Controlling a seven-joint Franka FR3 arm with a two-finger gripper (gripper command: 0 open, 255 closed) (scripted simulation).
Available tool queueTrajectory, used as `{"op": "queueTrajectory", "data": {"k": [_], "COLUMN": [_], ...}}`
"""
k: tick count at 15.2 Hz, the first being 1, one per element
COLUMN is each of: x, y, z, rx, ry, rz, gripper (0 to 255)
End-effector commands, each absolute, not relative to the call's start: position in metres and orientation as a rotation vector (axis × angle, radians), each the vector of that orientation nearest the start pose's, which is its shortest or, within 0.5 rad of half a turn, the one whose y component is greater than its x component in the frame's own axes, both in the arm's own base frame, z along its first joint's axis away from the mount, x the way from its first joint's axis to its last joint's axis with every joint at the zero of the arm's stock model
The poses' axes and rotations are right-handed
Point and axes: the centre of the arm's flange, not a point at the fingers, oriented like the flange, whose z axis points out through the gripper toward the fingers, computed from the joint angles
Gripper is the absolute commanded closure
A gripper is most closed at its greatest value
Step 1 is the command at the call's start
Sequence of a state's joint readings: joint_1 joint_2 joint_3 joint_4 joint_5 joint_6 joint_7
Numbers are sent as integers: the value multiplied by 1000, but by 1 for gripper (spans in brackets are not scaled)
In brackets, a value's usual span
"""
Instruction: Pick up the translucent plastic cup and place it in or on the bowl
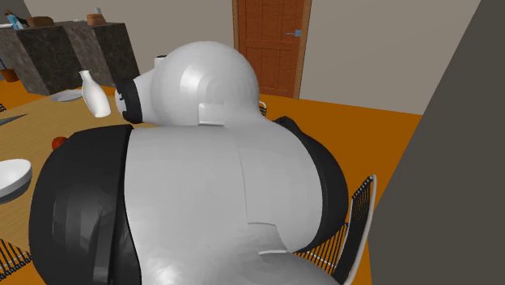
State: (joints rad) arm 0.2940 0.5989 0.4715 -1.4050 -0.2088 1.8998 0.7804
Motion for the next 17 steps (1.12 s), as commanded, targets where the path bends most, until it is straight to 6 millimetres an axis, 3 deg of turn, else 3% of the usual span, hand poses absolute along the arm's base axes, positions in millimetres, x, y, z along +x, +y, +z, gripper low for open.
{"op": "queueTrajectory", "data": {"k": [1, 17], "x": [560, 560], "y": [428, 428], "z": [389, 473], "rx": [-3121, -3121], "ry": [14, 14], "rz": [114, 114], "gripper": [255, 255]}}
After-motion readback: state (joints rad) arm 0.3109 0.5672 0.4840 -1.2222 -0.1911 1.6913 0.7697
